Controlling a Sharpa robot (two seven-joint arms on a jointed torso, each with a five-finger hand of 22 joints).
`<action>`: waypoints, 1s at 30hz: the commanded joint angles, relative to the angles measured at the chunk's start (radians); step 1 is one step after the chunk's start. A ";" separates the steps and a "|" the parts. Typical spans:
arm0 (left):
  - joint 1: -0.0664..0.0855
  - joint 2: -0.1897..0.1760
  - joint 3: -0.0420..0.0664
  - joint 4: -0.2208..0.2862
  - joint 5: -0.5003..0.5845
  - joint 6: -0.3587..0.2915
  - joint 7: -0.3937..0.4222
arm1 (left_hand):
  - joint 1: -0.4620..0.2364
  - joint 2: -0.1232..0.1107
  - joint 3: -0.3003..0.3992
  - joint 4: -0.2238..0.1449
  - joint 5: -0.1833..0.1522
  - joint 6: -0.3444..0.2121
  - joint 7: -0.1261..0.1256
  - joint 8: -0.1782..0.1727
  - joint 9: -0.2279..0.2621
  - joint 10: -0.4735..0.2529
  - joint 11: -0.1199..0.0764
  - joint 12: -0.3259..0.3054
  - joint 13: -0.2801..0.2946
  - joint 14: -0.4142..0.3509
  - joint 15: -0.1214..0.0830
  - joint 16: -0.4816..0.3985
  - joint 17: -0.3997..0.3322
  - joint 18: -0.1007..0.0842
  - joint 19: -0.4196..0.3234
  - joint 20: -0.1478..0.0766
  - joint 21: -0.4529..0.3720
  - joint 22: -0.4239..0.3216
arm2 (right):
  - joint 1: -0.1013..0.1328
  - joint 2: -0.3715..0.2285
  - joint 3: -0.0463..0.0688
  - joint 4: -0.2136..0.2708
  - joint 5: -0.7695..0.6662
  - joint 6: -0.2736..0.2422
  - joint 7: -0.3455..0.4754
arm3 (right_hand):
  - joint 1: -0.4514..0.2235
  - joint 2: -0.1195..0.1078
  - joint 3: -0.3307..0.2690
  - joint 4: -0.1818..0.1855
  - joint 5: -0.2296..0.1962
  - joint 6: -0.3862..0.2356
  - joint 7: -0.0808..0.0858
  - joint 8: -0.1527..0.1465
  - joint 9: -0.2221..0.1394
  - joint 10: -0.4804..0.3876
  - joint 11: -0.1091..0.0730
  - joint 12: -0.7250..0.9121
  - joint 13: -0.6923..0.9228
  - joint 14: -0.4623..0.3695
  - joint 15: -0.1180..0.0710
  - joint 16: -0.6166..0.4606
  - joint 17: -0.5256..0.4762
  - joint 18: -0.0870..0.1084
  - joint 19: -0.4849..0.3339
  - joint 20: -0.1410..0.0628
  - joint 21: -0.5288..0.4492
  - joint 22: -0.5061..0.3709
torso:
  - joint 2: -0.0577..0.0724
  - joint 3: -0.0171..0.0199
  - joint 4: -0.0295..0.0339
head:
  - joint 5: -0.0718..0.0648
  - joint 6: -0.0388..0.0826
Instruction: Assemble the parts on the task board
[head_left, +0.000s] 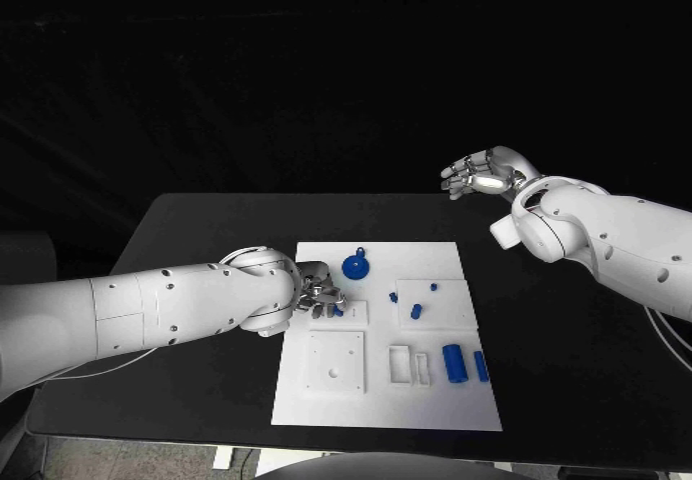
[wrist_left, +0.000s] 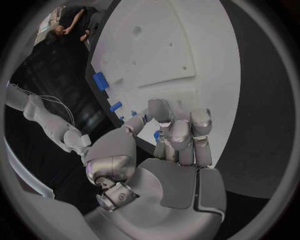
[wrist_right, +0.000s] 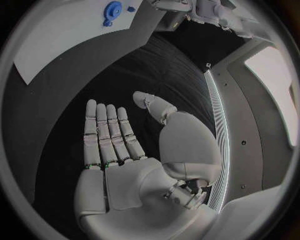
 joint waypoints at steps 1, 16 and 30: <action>-0.003 0.009 -0.002 0.008 0.006 0.017 0.015 | 0.001 -0.016 0.000 0.008 -0.016 0.176 -0.083 -0.004 0.001 -0.007 -0.002 0.002 -0.002 0.008 -0.018 0.005 -0.001 0.053 0.002 -0.079 0.003 0.003 | 0.000 0.001 0.000 -0.001 -0.002 0.013 0.009 | -0.003 0.004 0.000 -0.002 0.004 -0.009 0.000 0.006 -0.001 -0.009 0.001 0.006 -0.002 -0.009 0.000 0.006 -0.001 0.009 0.000 0.006 -0.005 0.002 | 0.000 0.0001 -0.0002 | 0.000 -0.002; -0.003 0.010 -0.002 0.008 0.006 0.022 0.011 | 0.003 -0.058 -0.005 0.033 -0.076 0.176 -0.083 -0.010 0.005 -0.008 -0.003 0.004 -0.007 0.007 -0.019 0.005 -0.006 0.056 0.001 -0.080 0.003 0.000 | 0.000 0.002 0.000 -0.003 -0.002 0.014 0.009 | -0.003 0.005 0.000 -0.002 0.004 -0.010 0.000 0.006 -0.003 -0.010 0.001 0.008 -0.005 -0.011 0.001 0.008 -0.004 0.010 -0.001 0.006 -0.006 0.003 | 0.000 0.0003 -0.0007 | -0.003 -0.002; -0.003 0.008 -0.001 0.006 0.006 0.030 0.009 | 0.034 -0.020 0.008 0.016 -0.025 0.177 -0.082 -0.013 0.009 -0.009 -0.003 0.006 -0.010 0.006 -0.019 0.007 -0.008 0.058 0.000 -0.080 0.006 0.000 | -0.001 0.001 0.000 -0.003 -0.003 0.014 0.010 | -0.004 0.005 -0.001 -0.003 0.005 -0.010 0.001 0.007 -0.004 -0.011 0.001 0.009 -0.007 -0.012 0.001 0.009 -0.006 0.010 -0.002 0.007 -0.007 0.004 | 0.000 -0.0004 0.0000 | -0.004 -0.005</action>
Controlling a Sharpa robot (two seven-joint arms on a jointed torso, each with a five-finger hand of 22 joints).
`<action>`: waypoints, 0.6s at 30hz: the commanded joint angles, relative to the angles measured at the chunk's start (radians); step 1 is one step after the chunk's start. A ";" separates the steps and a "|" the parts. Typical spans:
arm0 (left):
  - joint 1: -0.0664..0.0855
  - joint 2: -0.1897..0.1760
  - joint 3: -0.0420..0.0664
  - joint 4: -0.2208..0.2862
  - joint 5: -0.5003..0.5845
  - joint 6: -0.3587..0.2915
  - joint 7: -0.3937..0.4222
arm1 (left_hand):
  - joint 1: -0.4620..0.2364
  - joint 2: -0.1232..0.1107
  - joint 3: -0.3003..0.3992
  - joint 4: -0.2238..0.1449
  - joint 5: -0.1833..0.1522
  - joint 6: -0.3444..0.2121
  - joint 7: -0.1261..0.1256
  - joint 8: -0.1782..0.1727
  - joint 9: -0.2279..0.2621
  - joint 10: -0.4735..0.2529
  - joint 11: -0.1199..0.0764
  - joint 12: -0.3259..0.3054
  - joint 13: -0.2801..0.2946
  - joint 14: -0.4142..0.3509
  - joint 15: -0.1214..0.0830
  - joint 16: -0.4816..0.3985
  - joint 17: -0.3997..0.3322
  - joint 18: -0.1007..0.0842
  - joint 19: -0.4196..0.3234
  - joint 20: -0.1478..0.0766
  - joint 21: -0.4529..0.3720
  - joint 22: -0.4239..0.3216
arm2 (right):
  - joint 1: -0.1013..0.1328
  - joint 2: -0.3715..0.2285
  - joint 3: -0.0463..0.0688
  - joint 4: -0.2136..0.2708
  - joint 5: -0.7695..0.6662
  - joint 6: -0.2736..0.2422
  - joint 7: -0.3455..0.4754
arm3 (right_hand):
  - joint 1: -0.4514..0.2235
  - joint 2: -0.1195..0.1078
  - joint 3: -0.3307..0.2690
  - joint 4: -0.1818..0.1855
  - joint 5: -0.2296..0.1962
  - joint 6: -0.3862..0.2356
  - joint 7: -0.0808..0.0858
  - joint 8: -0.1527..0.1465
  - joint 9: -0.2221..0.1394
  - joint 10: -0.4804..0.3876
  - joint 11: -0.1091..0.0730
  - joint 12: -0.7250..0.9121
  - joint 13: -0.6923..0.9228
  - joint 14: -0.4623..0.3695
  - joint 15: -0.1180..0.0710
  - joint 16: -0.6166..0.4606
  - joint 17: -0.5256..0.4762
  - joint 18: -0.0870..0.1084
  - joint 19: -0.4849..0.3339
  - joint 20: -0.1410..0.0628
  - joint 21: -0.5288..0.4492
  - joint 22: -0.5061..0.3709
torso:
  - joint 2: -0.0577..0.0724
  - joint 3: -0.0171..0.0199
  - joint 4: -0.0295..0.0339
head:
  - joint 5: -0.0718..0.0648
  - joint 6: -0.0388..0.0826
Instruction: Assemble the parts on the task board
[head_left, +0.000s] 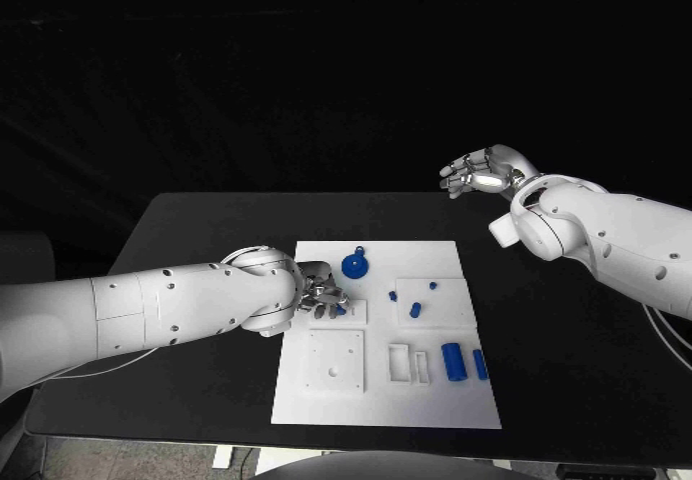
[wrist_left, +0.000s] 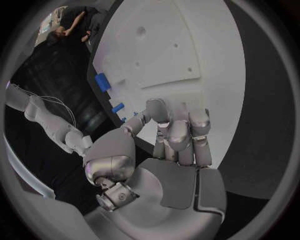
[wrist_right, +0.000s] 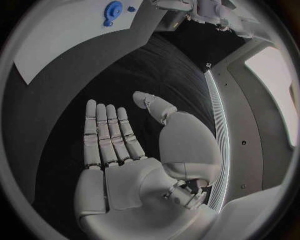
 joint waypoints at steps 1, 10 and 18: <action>-0.003 0.001 -0.002 0.002 0.005 0.025 0.005 | 0.031 0.027 0.007 -0.015 0.028 0.111 -0.048 -0.004 0.002 -0.009 -0.003 0.006 -0.002 -0.002 -0.004 0.004 -0.002 0.035 0.000 -0.080 0.006 0.000 | 0.000 0.000 0.000 0.001 -0.003 0.012 0.010 | -0.004 0.005 -0.001 -0.003 0.005 -0.007 -0.002 0.007 -0.002 -0.007 -0.002 0.005 -0.002 -0.007 -0.001 0.005 -0.001 0.015 -0.002 0.007 -0.003 0.001 | 0.000 -0.0005 0.0003 | 0.000 -0.001; -0.003 -0.001 -0.002 0.001 -0.002 0.032 -0.001 | 0.053 0.041 0.011 -0.031 0.058 0.111 -0.048 -0.007 0.004 -0.010 -0.002 0.007 -0.004 -0.002 -0.004 0.004 -0.004 0.034 0.000 -0.079 0.008 -0.001 | -0.001 0.001 0.000 0.000 -0.003 0.011 0.010 | -0.004 0.005 -0.001 -0.003 0.005 -0.007 -0.002 0.007 -0.002 -0.008 -0.002 0.006 -0.004 -0.007 0.000 0.006 -0.003 0.015 -0.002 0.007 -0.003 0.002 | 0.000 -0.0004 0.0005 | 0.000 0.000; -0.003 -0.005 -0.002 0.005 -0.005 0.037 -0.004 | 0.063 0.045 0.013 -0.039 0.066 0.111 -0.047 -0.009 0.005 -0.010 -0.002 0.007 -0.005 -0.002 -0.004 0.004 -0.005 0.034 -0.001 -0.078 0.009 -0.001 | -0.001 0.001 0.000 0.000 -0.003 0.011 0.011 | -0.005 0.005 -0.002 -0.003 0.005 -0.007 -0.002 0.007 -0.003 -0.008 -0.002 0.007 -0.005 -0.008 0.000 0.007 -0.004 0.016 -0.002 0.008 -0.004 0.002 | 0.000 -0.0002 -0.0001 | 0.001 -0.001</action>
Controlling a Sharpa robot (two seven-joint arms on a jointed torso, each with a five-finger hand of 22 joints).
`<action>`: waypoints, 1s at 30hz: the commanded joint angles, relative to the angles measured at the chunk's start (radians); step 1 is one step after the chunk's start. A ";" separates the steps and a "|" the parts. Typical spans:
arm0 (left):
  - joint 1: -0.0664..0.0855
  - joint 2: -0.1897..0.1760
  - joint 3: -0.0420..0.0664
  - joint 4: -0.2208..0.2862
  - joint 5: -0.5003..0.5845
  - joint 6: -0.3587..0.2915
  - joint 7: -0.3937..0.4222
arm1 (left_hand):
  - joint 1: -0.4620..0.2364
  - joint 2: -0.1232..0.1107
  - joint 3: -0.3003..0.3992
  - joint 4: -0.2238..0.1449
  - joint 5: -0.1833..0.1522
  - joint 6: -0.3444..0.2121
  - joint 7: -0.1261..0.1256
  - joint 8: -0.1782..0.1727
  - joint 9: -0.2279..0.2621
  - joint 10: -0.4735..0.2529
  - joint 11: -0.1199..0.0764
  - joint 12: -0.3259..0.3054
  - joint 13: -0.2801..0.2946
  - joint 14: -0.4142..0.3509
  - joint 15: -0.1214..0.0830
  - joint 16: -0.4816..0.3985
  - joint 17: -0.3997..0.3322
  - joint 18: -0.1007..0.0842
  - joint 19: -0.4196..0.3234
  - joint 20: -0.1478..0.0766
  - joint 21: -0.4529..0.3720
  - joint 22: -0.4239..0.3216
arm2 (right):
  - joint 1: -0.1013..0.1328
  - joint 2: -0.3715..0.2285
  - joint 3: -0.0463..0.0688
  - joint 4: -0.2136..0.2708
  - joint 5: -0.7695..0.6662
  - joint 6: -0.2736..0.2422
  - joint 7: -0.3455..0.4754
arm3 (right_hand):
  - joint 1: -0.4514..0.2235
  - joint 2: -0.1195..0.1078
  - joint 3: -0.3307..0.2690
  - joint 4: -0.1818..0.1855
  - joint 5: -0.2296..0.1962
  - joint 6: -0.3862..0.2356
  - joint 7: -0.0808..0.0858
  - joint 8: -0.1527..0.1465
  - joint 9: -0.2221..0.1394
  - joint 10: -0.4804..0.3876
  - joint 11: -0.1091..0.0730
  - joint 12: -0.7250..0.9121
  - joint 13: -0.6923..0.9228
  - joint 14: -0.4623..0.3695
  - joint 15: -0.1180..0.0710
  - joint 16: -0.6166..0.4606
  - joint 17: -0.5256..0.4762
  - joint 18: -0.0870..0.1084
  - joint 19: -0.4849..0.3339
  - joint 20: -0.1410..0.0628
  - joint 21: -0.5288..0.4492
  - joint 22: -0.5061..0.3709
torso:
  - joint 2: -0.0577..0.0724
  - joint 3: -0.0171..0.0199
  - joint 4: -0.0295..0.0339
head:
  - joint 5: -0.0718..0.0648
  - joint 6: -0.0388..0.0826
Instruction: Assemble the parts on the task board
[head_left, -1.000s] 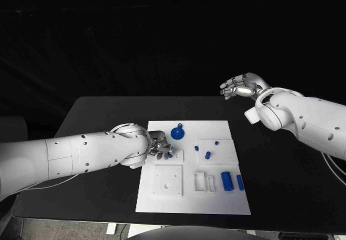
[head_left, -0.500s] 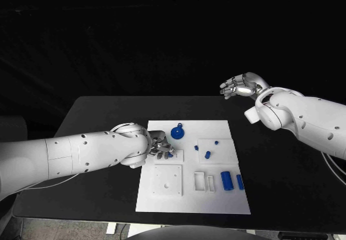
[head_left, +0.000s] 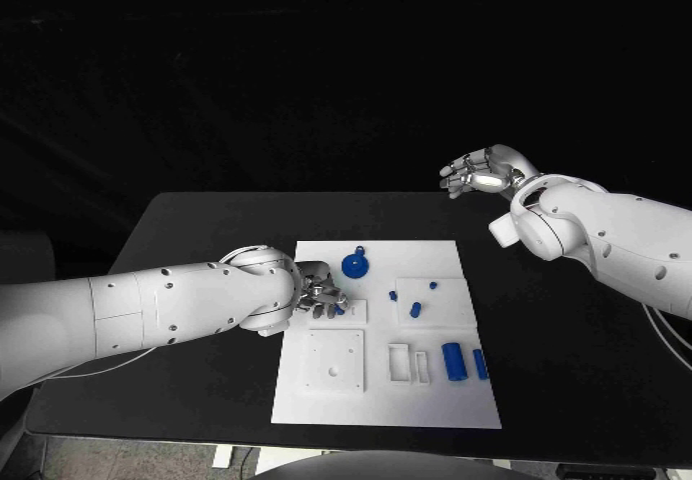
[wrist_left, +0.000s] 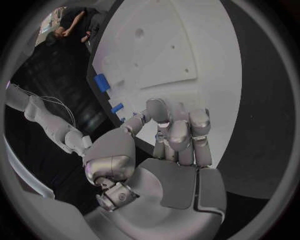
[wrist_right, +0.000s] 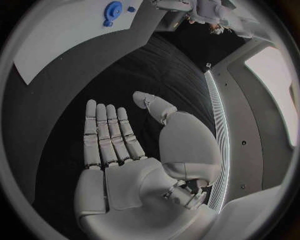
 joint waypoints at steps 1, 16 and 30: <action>-0.003 -0.001 -0.002 0.005 -0.004 0.027 -0.003 | 0.052 0.041 0.019 -0.026 0.005 0.111 -0.047 -0.006 0.002 -0.011 -0.001 0.007 -0.001 -0.002 -0.004 0.004 -0.001 0.033 0.001 -0.080 0.004 -0.001 | 0.000 0.001 0.000 0.001 -0.003 0.011 0.011 | -0.005 0.005 -0.002 -0.003 0.005 -0.007 -0.002 0.004 -0.001 -0.008 -0.002 0.004 -0.002 -0.008 0.000 0.006 -0.002 0.016 -0.002 0.008 -0.004 0.001 | 0.000 0.0004 -0.0007 | 0.001 0.000; -0.003 -0.004 -0.002 0.003 -0.018 0.019 -0.004 | 0.059 0.047 0.016 -0.032 0.035 0.113 -0.047 -0.008 0.004 -0.011 0.000 0.008 -0.003 -0.002 -0.004 0.006 -0.003 0.031 0.001 -0.079 0.005 -0.003 | -0.001 -0.001 0.000 0.002 -0.003 0.010 0.011 | -0.006 0.006 -0.003 -0.002 0.005 -0.007 -0.002 0.004 -0.002 -0.009 -0.002 0.005 -0.004 -0.009 0.000 0.008 -0.004 0.017 -0.002 0.008 -0.004 0.002 | 0.000 0.0010 -0.0005 | 0.000 0.001; -0.003 -0.006 -0.002 0.003 -0.022 0.028 -0.005 | 0.062 0.050 0.016 -0.035 0.046 0.113 -0.047 -0.009 0.004 -0.011 -0.001 0.009 -0.003 -0.002 -0.004 0.006 -0.003 0.031 0.001 -0.079 0.005 -0.003 | -0.001 -0.001 0.000 0.002 -0.003 0.010 0.012 | -0.006 0.006 -0.003 -0.003 0.005 -0.007 -0.002 0.004 -0.003 -0.009 -0.002 0.007 -0.006 -0.010 0.000 0.010 -0.006 0.017 -0.003 0.009 -0.005 0.003 | 0.000 0.0004 -0.0007 | 0.001 0.000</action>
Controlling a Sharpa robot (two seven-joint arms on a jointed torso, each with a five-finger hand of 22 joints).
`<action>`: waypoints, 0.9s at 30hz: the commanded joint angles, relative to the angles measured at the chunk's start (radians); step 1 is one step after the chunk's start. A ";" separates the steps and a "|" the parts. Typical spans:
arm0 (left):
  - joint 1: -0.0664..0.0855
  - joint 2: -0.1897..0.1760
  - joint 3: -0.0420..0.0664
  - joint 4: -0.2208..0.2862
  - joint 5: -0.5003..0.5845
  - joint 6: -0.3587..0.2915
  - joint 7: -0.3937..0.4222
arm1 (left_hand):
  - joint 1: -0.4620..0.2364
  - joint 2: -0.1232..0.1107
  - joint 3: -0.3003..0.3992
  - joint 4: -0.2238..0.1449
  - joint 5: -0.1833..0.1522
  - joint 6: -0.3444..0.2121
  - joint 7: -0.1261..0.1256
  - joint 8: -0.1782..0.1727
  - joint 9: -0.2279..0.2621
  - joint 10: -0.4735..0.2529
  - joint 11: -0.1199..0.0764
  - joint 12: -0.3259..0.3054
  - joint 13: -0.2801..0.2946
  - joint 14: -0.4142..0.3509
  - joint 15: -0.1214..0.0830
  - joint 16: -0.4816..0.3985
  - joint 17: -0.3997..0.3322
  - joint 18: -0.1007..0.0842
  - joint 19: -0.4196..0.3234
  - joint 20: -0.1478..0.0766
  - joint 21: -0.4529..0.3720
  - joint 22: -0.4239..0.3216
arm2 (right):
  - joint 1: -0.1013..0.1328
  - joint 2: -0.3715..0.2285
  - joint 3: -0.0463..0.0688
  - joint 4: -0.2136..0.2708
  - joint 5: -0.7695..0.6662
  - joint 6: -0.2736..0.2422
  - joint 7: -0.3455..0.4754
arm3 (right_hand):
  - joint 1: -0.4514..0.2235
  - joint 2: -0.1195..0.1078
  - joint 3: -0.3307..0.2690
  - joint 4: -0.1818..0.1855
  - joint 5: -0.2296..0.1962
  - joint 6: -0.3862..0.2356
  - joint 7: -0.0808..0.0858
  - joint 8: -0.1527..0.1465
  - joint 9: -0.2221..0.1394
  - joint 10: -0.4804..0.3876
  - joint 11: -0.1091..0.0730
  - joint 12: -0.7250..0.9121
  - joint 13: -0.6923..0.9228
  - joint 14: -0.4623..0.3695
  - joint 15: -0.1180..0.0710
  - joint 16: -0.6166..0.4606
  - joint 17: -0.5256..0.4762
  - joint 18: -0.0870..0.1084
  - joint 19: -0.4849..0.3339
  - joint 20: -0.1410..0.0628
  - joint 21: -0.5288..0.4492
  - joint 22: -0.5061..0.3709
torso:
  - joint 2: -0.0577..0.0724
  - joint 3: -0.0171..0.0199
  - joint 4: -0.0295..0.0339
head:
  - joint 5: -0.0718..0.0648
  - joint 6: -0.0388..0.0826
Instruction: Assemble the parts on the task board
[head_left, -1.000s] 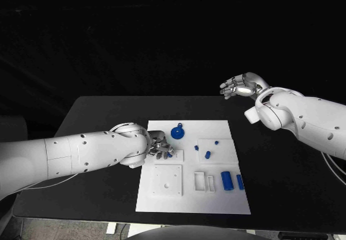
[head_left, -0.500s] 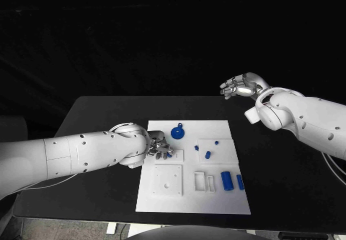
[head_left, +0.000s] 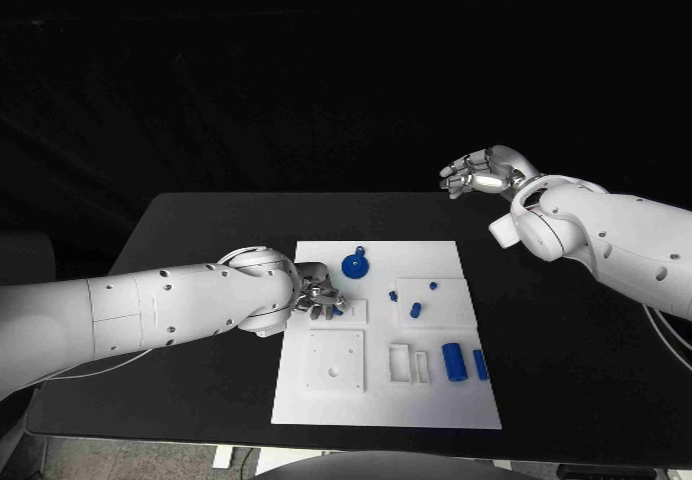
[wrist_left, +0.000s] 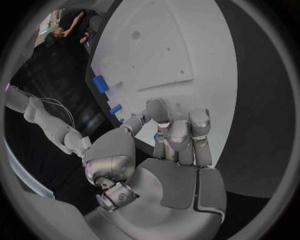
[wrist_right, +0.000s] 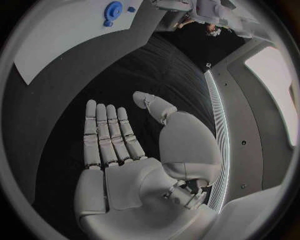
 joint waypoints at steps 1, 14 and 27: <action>-0.002 -0.001 -0.001 0.003 -0.009 0.024 0.000 | 0.058 0.055 0.022 -0.030 0.009 0.113 -0.047 -0.004 0.002 -0.009 -0.002 0.005 -0.001 0.002 -0.007 0.006 -0.001 0.029 0.000 -0.080 0.006 -0.001 | 0.000 0.000 0.000 0.001 -0.003 0.010 0.011 | -0.007 0.006 -0.003 -0.003 0.005 -0.008 -0.001 0.004 -0.001 -0.006 0.002 0.007 -0.002 -0.010 0.001 0.007 -0.001 0.018 0.001 0.005 -0.005 0.001 | 0.000 -0.0005 -0.0003 | 0.000 -0.002; -0.002 0.008 -0.001 -0.004 0.013 0.030 0.005 | 0.032 0.055 0.006 -0.009 -0.020 0.114 -0.046 -0.009 0.003 -0.010 -0.001 0.005 -0.004 0.000 -0.006 0.005 -0.004 0.026 -0.001 -0.078 0.004 -0.005 | 0.000 -0.001 0.000 0.001 -0.003 0.011 0.011 | -0.007 0.006 -0.004 -0.003 0.006 -0.008 -0.001 0.005 -0.002 -0.006 0.002 0.008 -0.004 -0.010 0.001 0.008 -0.004 0.018 0.001 0.006 -0.005 0.002 | 0.000 -0.0002 0.0000 | -0.001 -0.001; -0.002 0.013 -0.001 -0.007 0.018 0.035 0.003 | -0.004 -0.022 -0.011 0.063 -0.203 0.116 -0.048 -0.016 0.008 -0.011 -0.003 0.006 -0.009 -0.001 -0.008 0.007 -0.008 0.031 -0.005 -0.081 0.003 -0.009 | 0.000 0.000 0.000 0.001 -0.003 0.010 0.011 | -0.007 0.006 -0.004 -0.003 0.006 -0.008 -0.001 0.005 -0.003 -0.006 0.002 0.009 -0.005 -0.011 0.001 0.009 -0.005 0.019 0.001 0.006 -0.005 0.003 | 0.000 0.0000 0.0003 | -0.003 -0.001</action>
